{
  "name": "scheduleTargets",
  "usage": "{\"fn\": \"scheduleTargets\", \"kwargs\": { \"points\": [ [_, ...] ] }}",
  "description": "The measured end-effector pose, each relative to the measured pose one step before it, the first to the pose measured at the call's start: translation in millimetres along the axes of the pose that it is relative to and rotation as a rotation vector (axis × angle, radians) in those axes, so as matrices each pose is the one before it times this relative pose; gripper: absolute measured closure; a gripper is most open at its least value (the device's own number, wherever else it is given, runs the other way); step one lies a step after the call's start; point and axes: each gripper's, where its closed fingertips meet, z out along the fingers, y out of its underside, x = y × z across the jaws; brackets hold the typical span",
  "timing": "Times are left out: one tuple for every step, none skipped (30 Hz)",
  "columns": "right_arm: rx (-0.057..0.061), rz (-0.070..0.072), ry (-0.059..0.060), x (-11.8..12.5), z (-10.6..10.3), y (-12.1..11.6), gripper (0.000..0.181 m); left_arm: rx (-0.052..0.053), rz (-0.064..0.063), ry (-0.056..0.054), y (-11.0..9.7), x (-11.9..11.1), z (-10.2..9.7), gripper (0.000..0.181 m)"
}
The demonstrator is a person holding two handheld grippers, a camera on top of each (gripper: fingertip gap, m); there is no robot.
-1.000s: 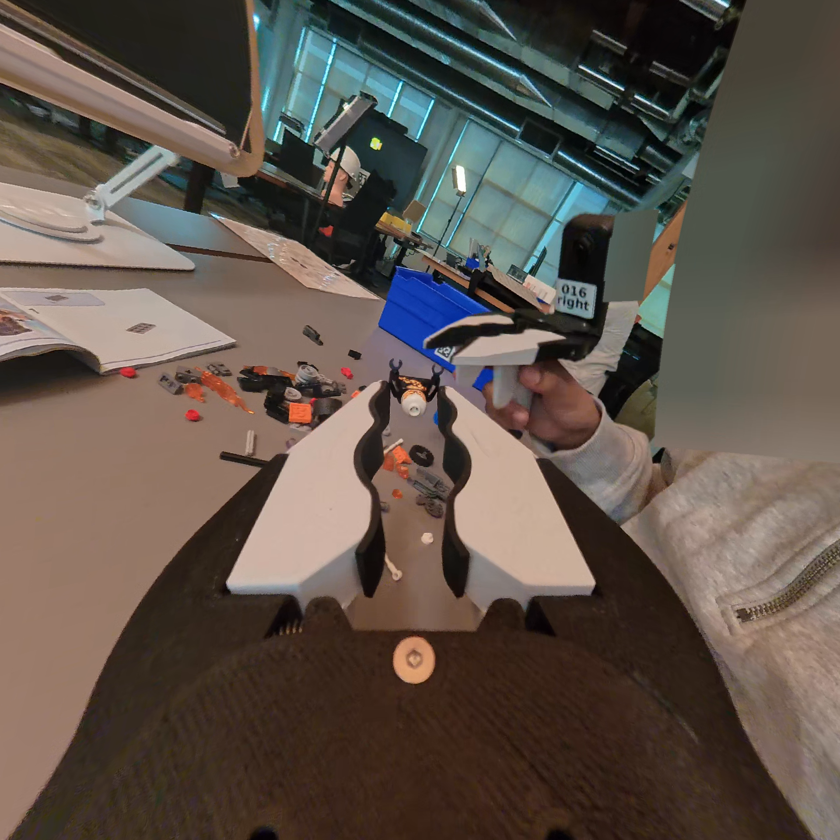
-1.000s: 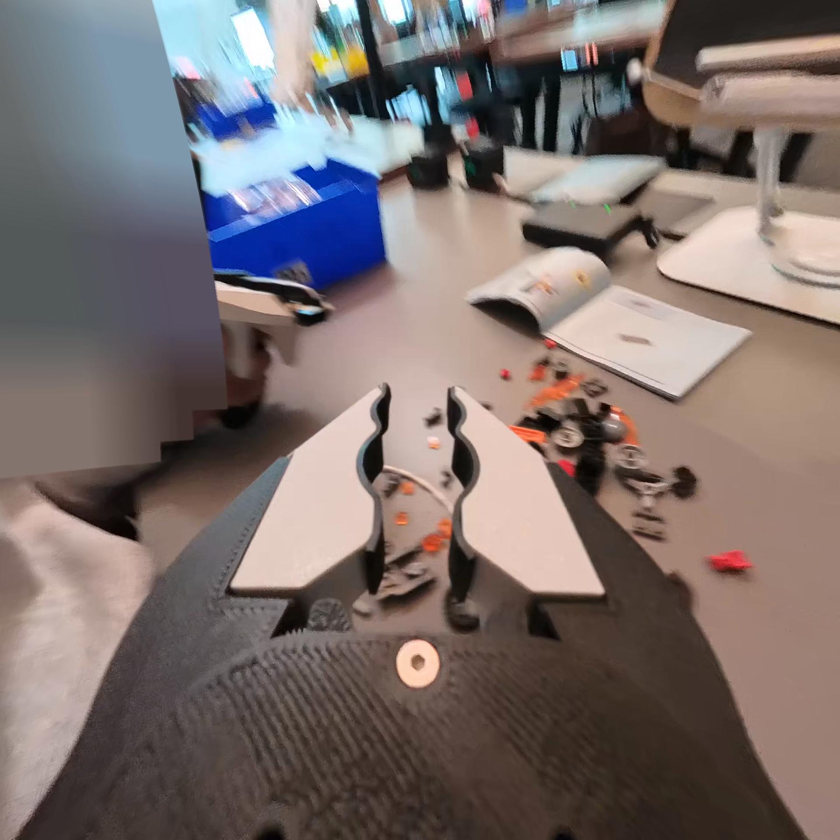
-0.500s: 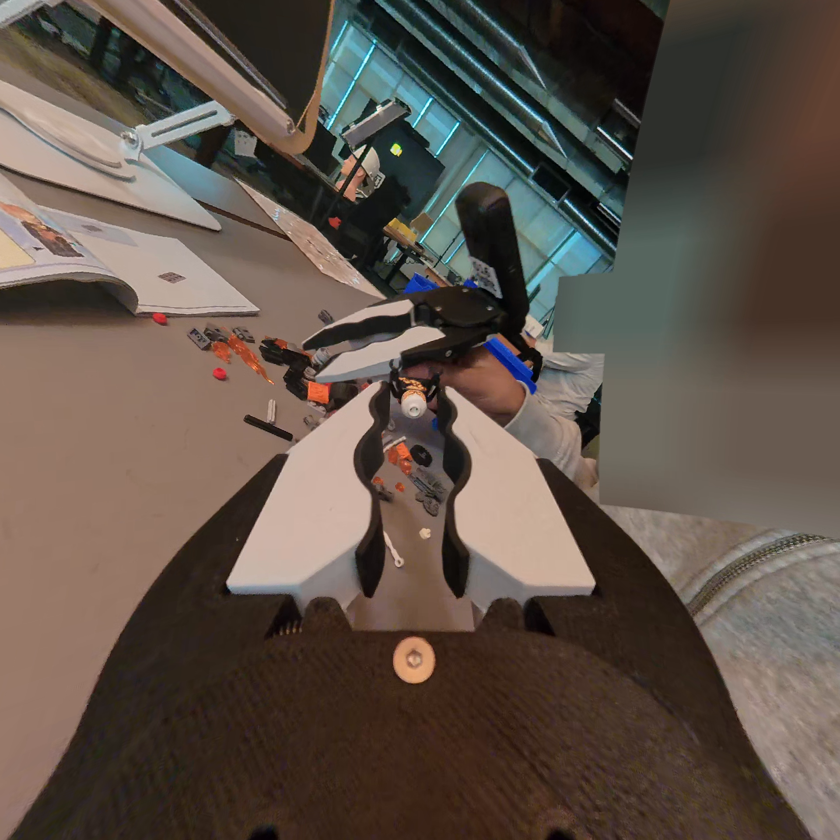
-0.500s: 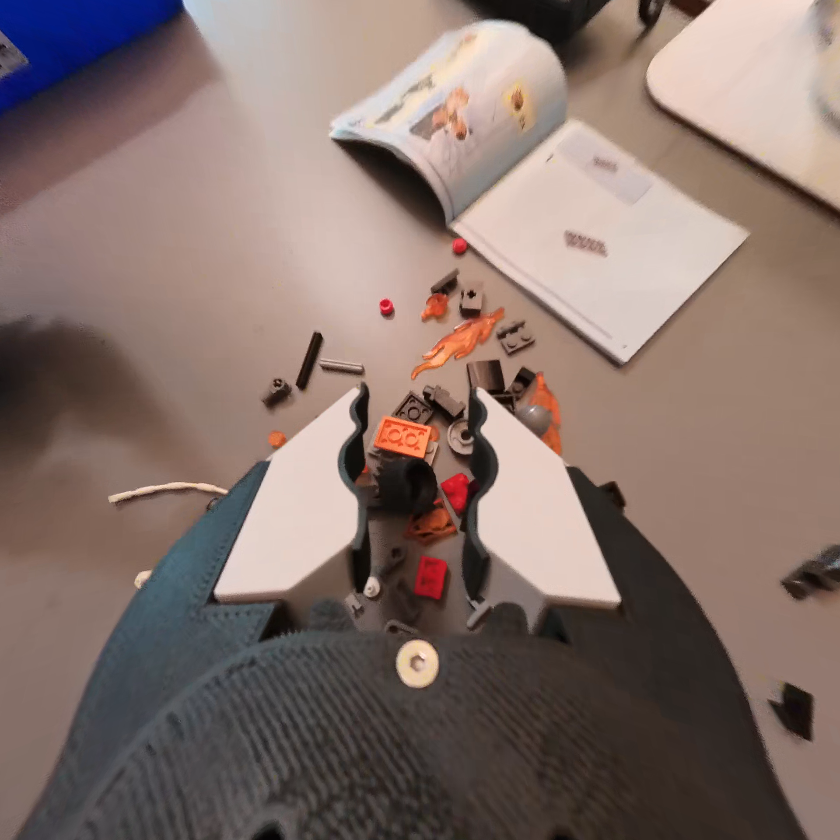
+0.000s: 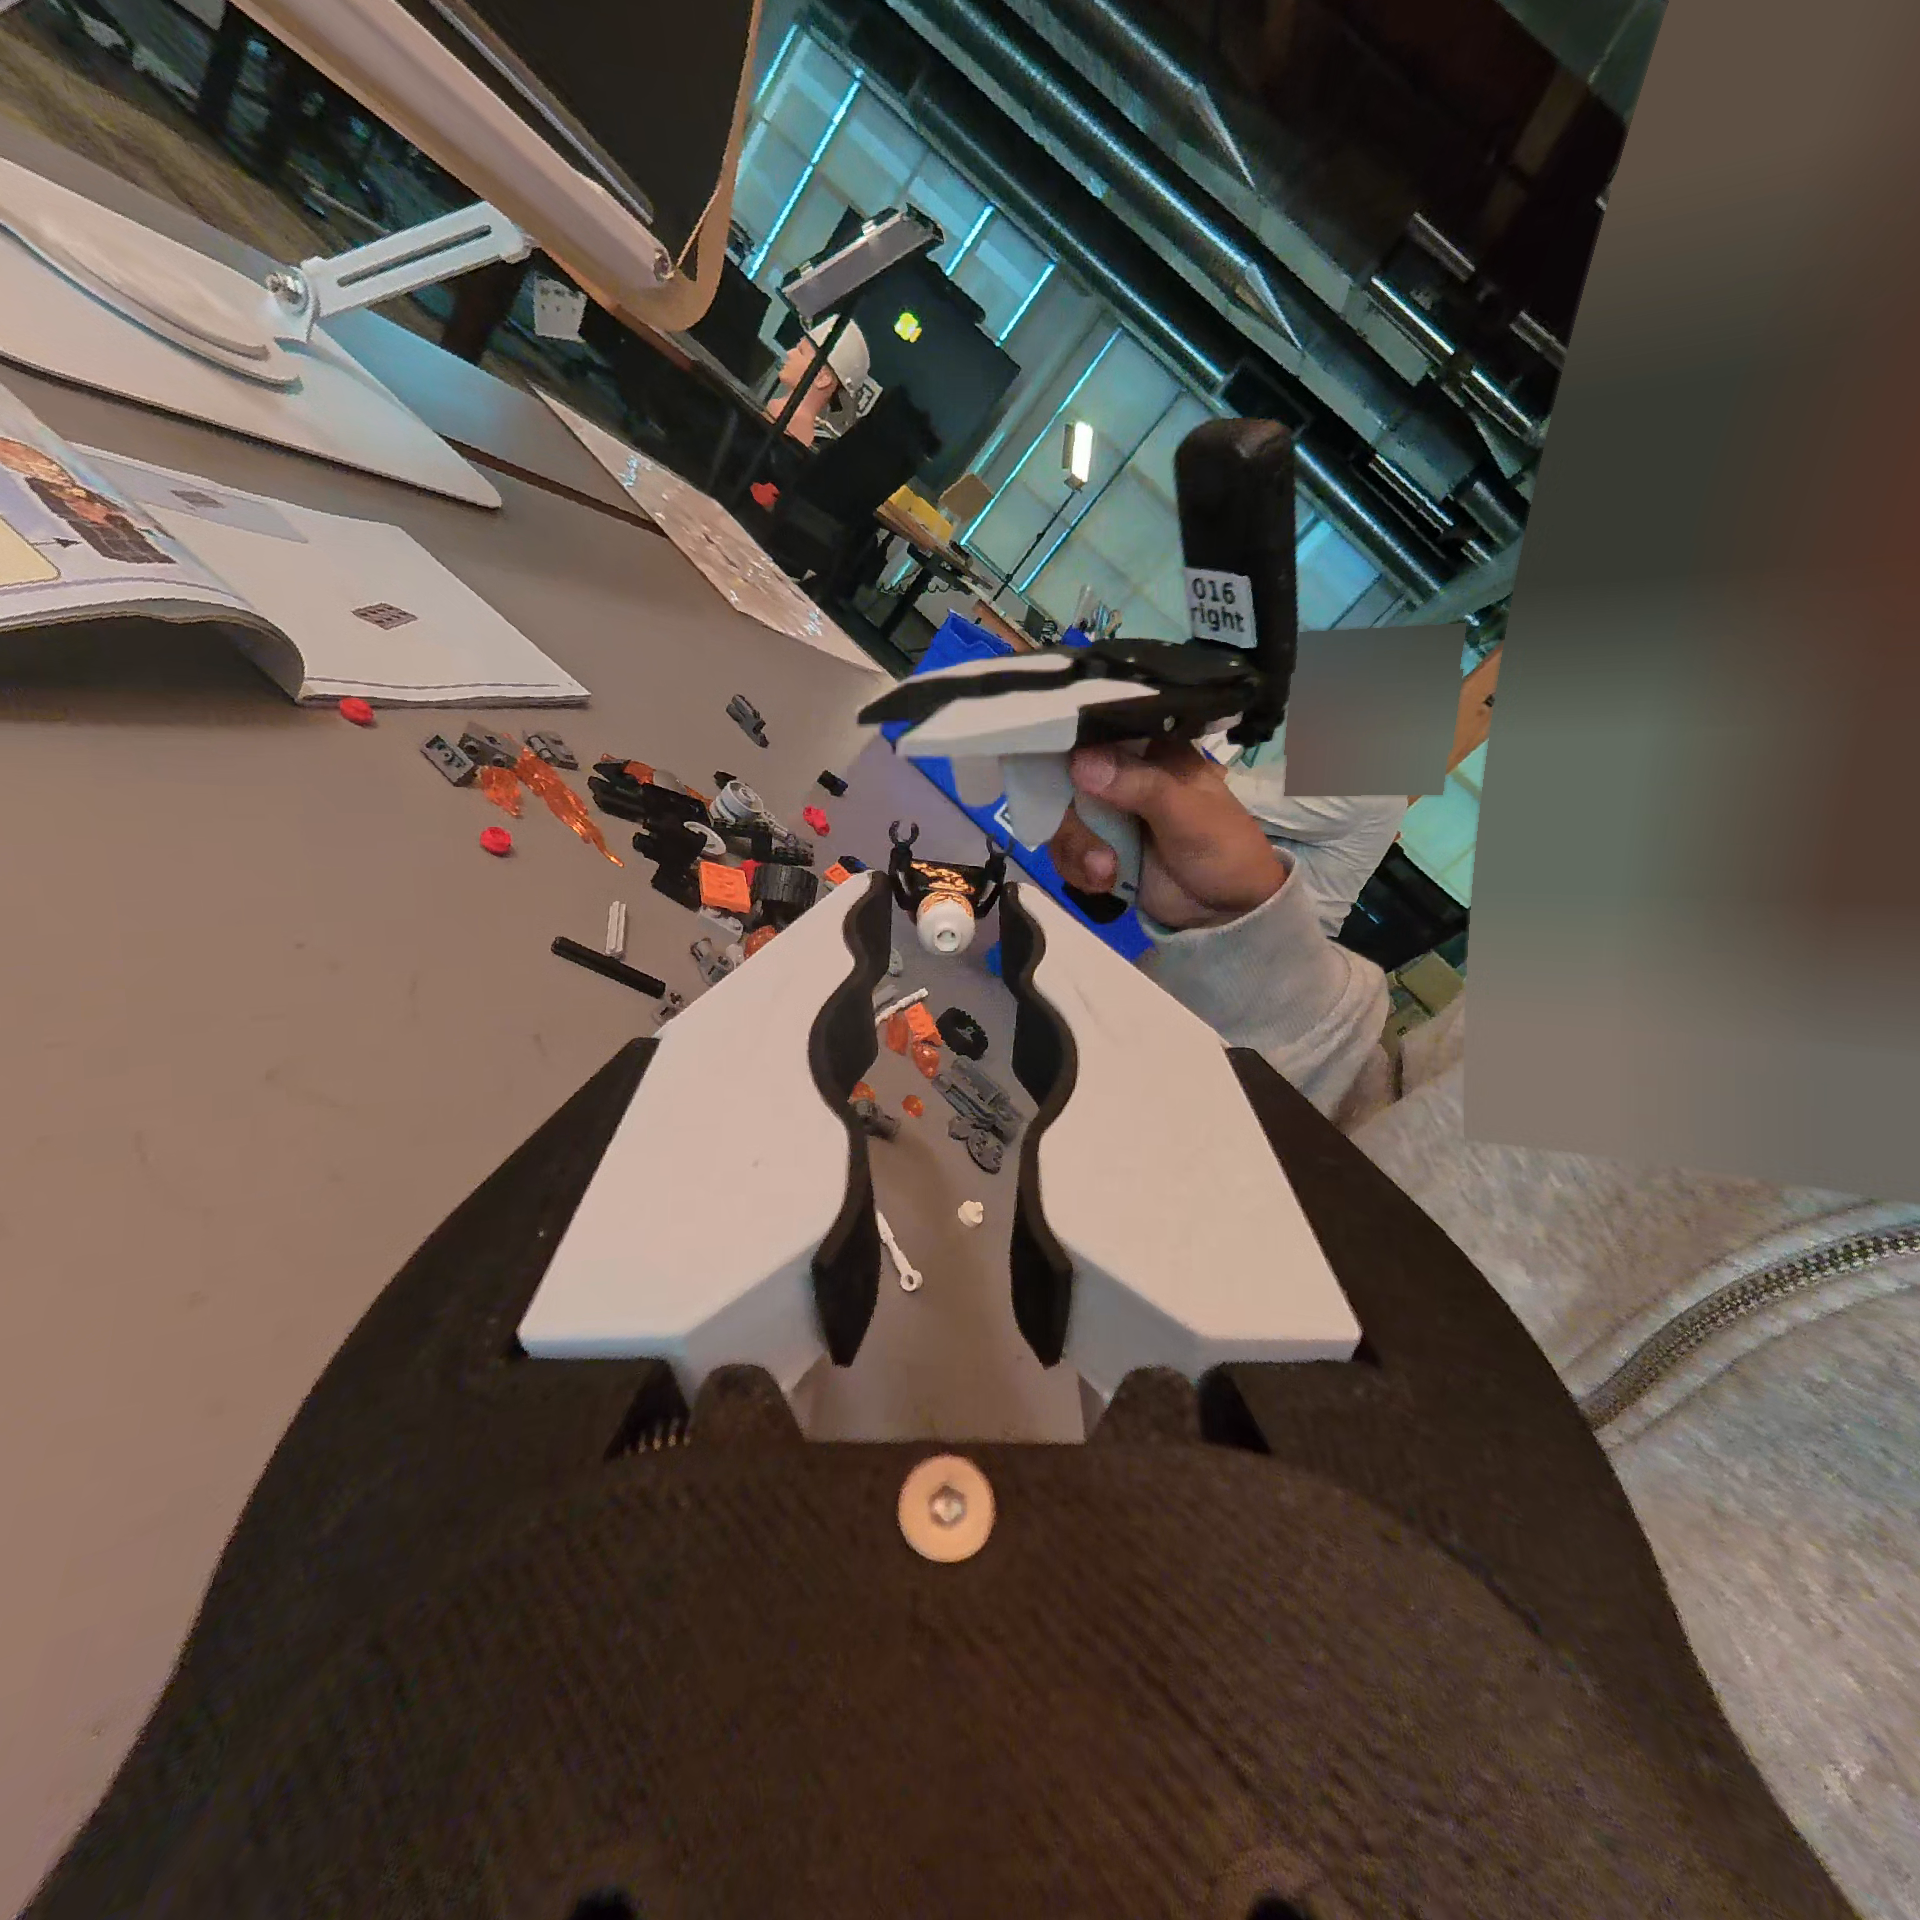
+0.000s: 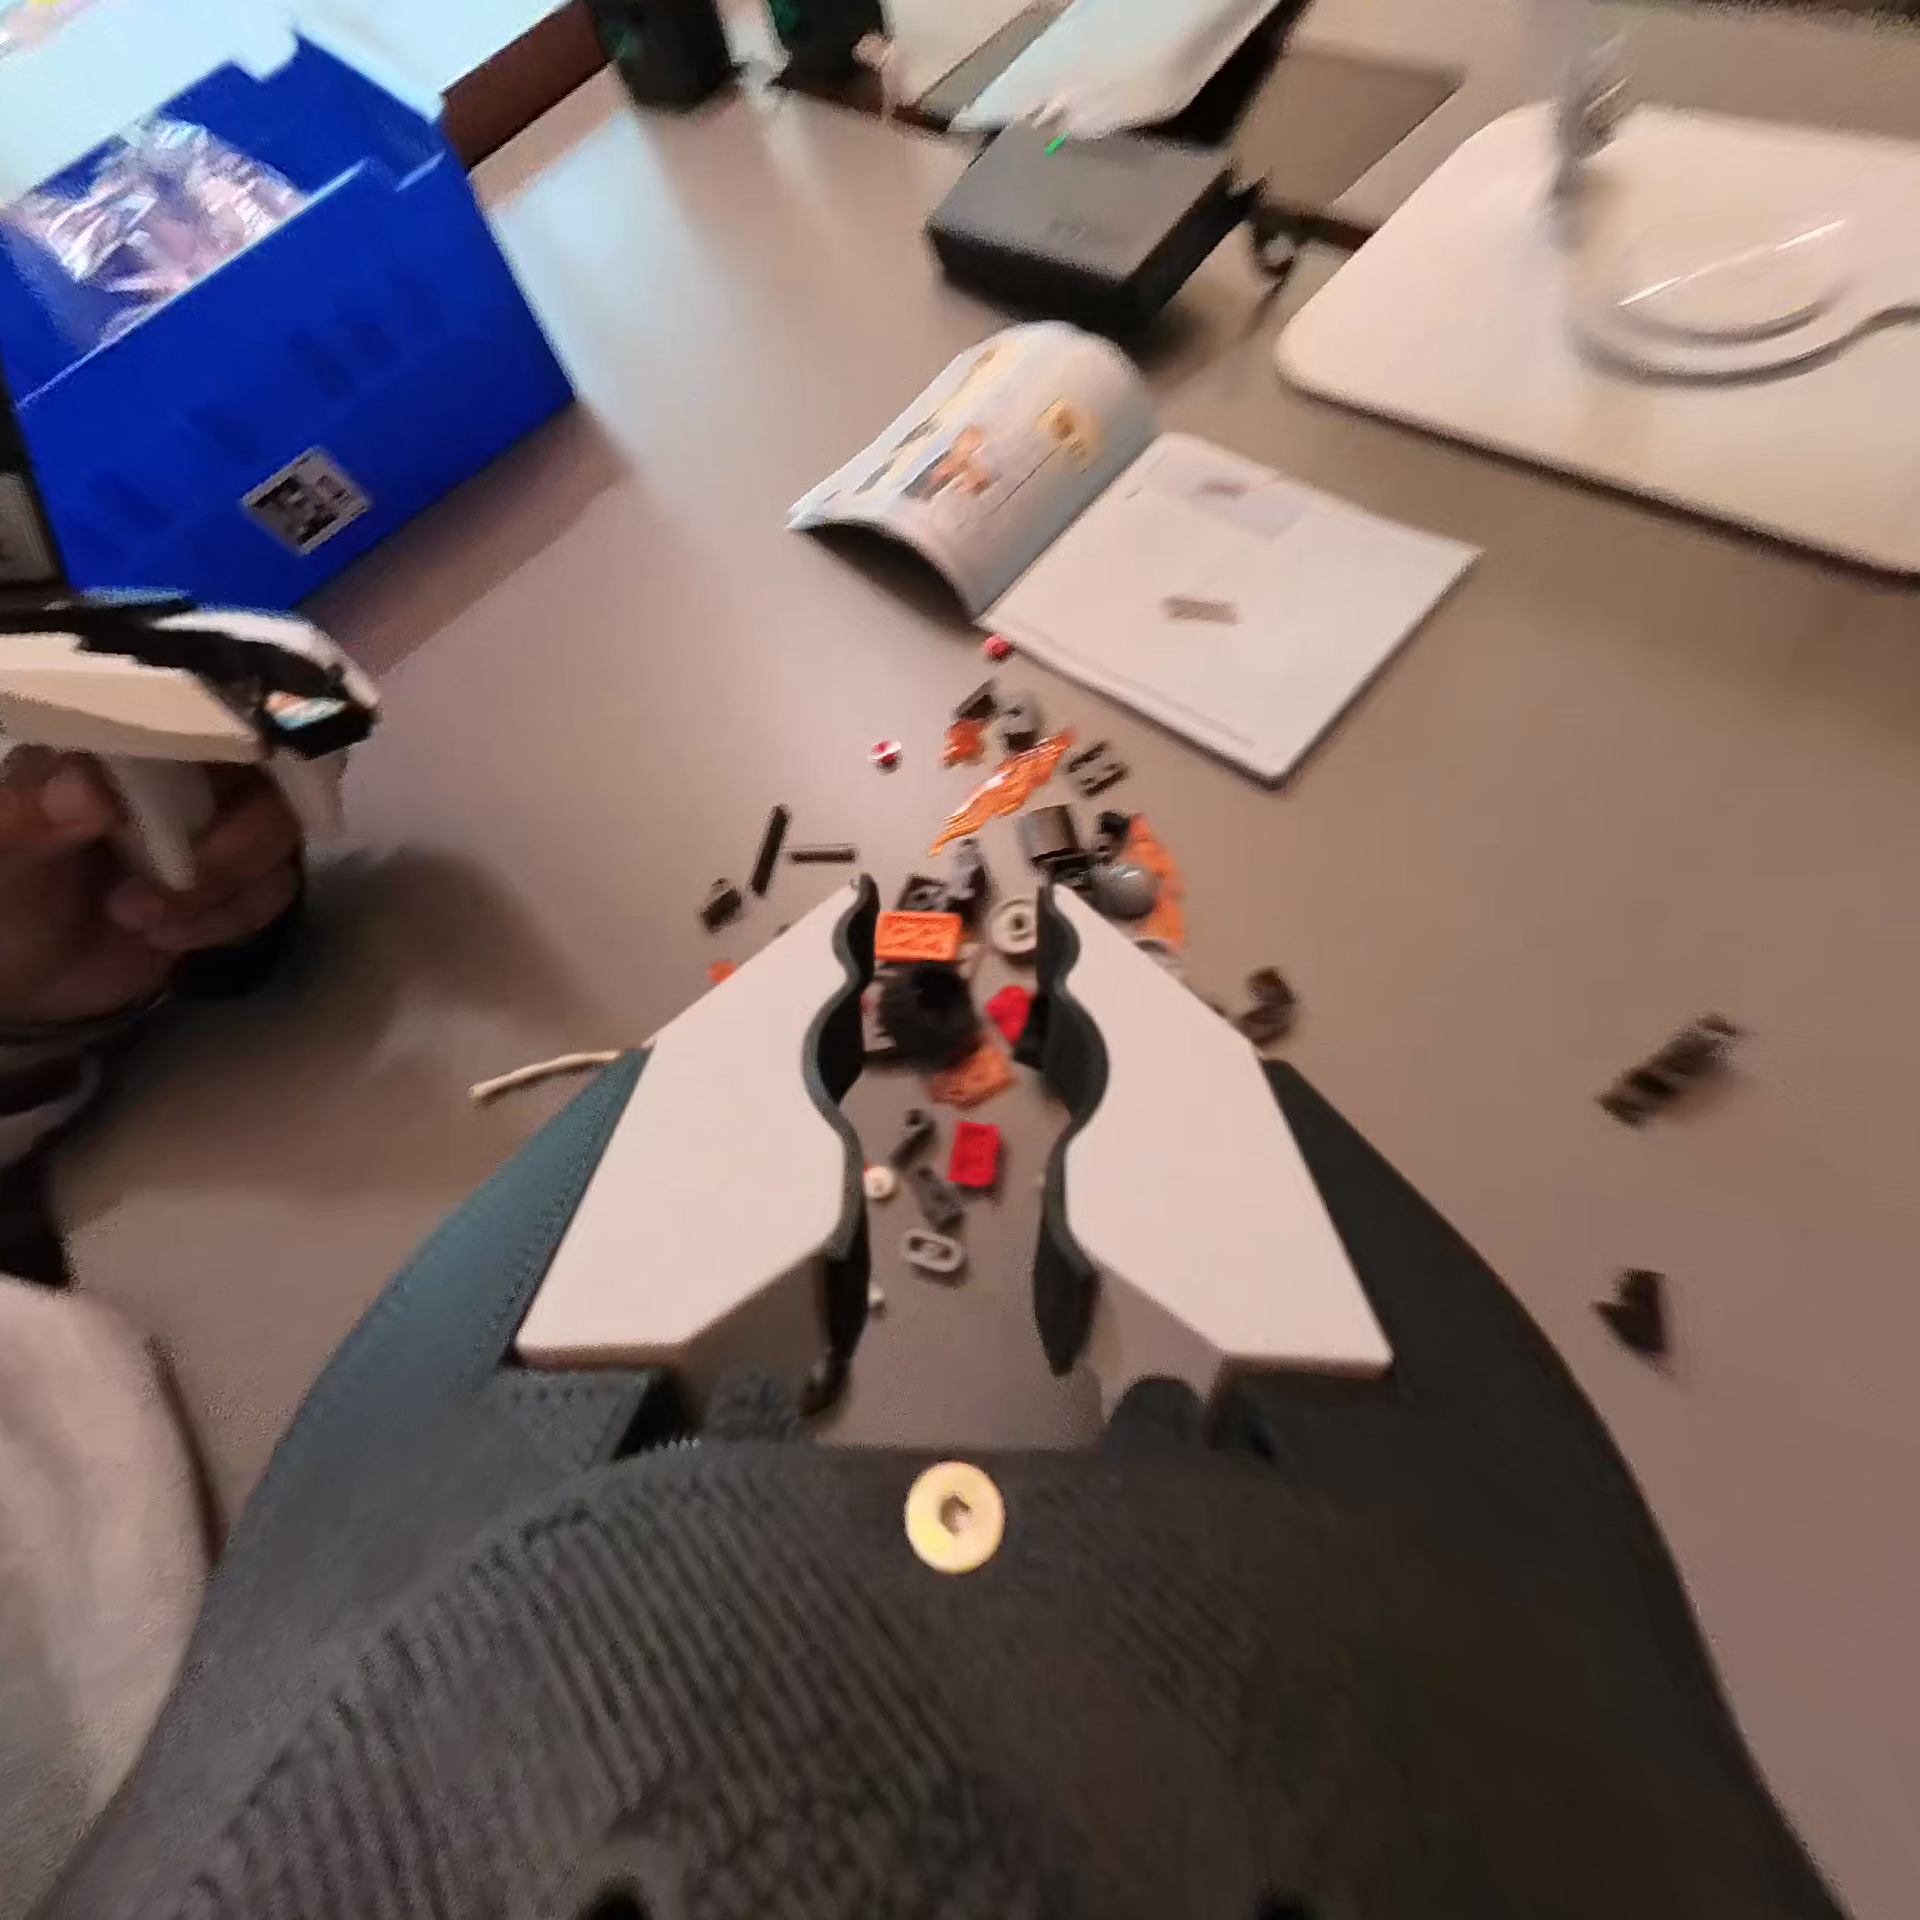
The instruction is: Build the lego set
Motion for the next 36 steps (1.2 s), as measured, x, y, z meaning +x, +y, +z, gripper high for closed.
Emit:
{"fn": "scheduleTargets", "kwargs": {
  "points": [
    [0.034, -0.003, 0.0378, 7.66, -7.05, -5.21, 0.153, -0.0006, -0.0007, 0.0008, 0.1, 0.0, 0.3, 0.164],
    [0.0373, 0.0027, 0.0234, 5.64, -6.04, -5.78, 0.153, -0.0009, -0.0001, -0.0003, 0.22, -0.13, 0.24, 0.164],
    [0.0395, 0.0097, 0.0092, 3.46, -4.92, -6.23, 0.153, -0.001, 0.0002, -0.0003, 0.07, -0.01, 0.25, 0.164],
    [0.0392, 0.0145, -0.0036, 0.98, -3.48, -6.15, 0.153, -0.0008, -0.0002, -0.0003, 0.17, -0.13, 0.16, 0.164],
    [0.0353, 0.0167, -0.0135, -0.97, -1.64, -5.46, 0.153, -0.0002, -0.0008, 0.0004, -0.04, 0.0, 0.23, 0.164],
    [0.025, 0.0147, -0.02, -2.77, 0.74, -3.63, 0.154, 0.0002, -0.0012, 0.001, -0.05, 0.03, 0.16, 0.164],
    [0.0068, 0.0085, -0.0208, -3.46, 3.06, -0.5, 0.155, 0.0, -0.0013, 0.0008, -0.06, -0.05, 0.27, 0.164],
    [-0.0115, 0.0013, -0.0148, -2.99, 5.51, 2.65, 0.155, -0.0001, -0.0011, 0.0008, -0.04, -0.06, 0.26, 0.164],
    [-0.0243, -0.007, -0.0108, -2.71, 7.79, 5.04, 0.155, -0.0005, -0.0014, 0.0012, 0.09, 0.1, 0.3, 0.164],
    [-0.0369, -0.0146, -0.0068, -2.06, 9.77, 6.92, 0.153, -0.0007, -0.0015, 0.0019, 0.19, 0.14, 0.28, 0.164],
    [-0.0465, -0.0162, -0.0017, -1.26, 10.92, 8.27, 0.153, -0.0006, -0.0015, 0.0018, 0.08, 0.17, 0.2, 0.164],
    [-0.0479, -0.0156, -0.0007, -1.21, 11.03, 8.05, 0.151, -0.0005, -0.0012, 0.0021, 0.21, 0.36, 0.25, 0.164],
    [-0.0429, -0.013, -0.0001, -1.18, 10.28, 6.69, 0.151, -0.0005, -0.0009, 0.0016, 0.24, 0.17, 0.05, 0.164],
    [-0.0356, -0.0096, 0.0018, -0.97, 8.97, 5.29, 0.15, 0.0001, -0.0011, 0.0005, -0.02, -0.01, -0.07, 0.164],
    [-0.0323, -0.0045, 0.0043, -0.36, 7.43, 4.73, 0.15, 0.0015, -0.0014, 0.001, -0.2, 0.12, -0.19, 0.164],
    [-0.0297, 0.0001, 0.0064, 0.26, 5.84, 4.3, 0.15, 0.0019, -0.0025, 0.0018, -0.23, 0.04, -0.13, 0.164],
    [-0.0218, 0.0012, 0.0074, 0.73, 4.31, 3.23, 0.15, 0.0016, -0.0042, 0.0031, -0.04, 0.21, -0.16, 0.164],
    [-0.015, 0.0029, 0.0108, 1.63, 3.06, 2.52, 0.151, 0.0018, -0.0061, 0.0046, -0.03, 0.28, -0.02, 0.164],
    [-0.0126, 0.0023, 0.012, 1.98, 2.31, 2.22, 0.152, 0.0021, -0.0071, 0.006, 0.09, 0.58, 0.05, 0.164],
    [-0.011, 0.002, 0.0106, 1.9, 1.98, 2.05, 0.153, 0.0007, -0.0074, 0.0068, 0.28, 0.67, 0.27, 0.164],
    [-0.0093, 0.0028, 0.0093, 1.84, 1.88, 1.82, 0.153, -0.001, -0.0063, 0.0061, 0.57, 0.66, 0.32, 0.164],
    [-0.0088, 0.0016, 0.0073, 1.57, 2.05, 1.76, 0.155, -0.0017, -0.0042, 0.0044, 0.54, 0.42, 0.38, 0.164],
    [-0.0085, -0.0011, 0.0038, 1.22, 2.28, 1.79, 0.157, -0.0018, -0.0021, 0.0025, 0.48, 0.36, 0.46, 0.164],
    [-0.0089, -0.0038, 0.0018, 1.17, 2.46, 2.04, 0.159, -0.0016, -0.0005, 0.0007, 0.34, 0.03, 0.28, 0.164],
    [-0.0079, -0.0033, -0.0026, 0.76, 1.93, 2.13, 0.165, -0.0008, 0.0, -0.0001, 0.12, -0.05, 0.26, 0.164],
    [0.0072, 0.007, -0.0214, -1.76, 0.39, -0.36, 0.17, 0.0006, -0.0022, 0.002, 0.01, 0.08, 0.06, 0.164],
    [0.0167, 0.0091, -0.0215, -1.95, -1.3, -2.17, 0.175, 0.0027, -0.006, 0.0045, -0.22, 0.24, -0.18, 0.164],
    [0.0175, 0.0043, -0.0074, -0.23, -2.52, -2.36, 0.175, 0.0048, -0.009, 0.0056, -0.45, 0.01, -0.4, 0.164],
    [0.021, -0.0022, -0.0031, -0.26, -3.77, -3.18, 0.175, 0.0057, -0.009, 0.0048, -0.7, -0.04, -0.43, 0.164],
    [0.0289, -0.0074, -0.0085, -2.33, -5.19, -4.52, 0.175, 0.0057, -0.0067, 0.0033, -0.79, -0.07, -0.45, 0.164],
    [0.0339, -0.0099, -0.0117, -3.86, -6.26, -5.39, 0.175, 0.0048, -0.0046, 0.0014, -0.66, -0.18, -0.44, 0.164],
    [0.0353, -0.0159, -0.0154, -5.5, -6.96, -5.48, 0.175, 0.003, -0.0027, 0.0006, -0.41, -0.19, -0.27, 0.164],
    [0.0359, -0.0246, -0.0201, -7.36, -7.55, -5.14, 0.175, 0.0012, -0.0002, 0.0001, -0.09, 0.02, -0.15, 0.164],
    [0.0321, -0.0291, -0.0155, -7.65, -7.91, -4.08, 0.175, -0.0009, 0.0023, -0.0015, 0.18, -0.08, 0.1, 0.164],
    [0.022, -0.0331, -0.0063, -7.28, -8.5, -1.66, 0.175, -0.0024, 0.0052, -0.002, 0.48, 0.17, 0.14, 0.164],
    [0.006, -0.0346, 0.0062, -6.11, -8.92, 1.9, 0.176, -0.0037, 0.0069, -0.003, 0.6, 0.21, 0.35, 0.164]
  ]
}}
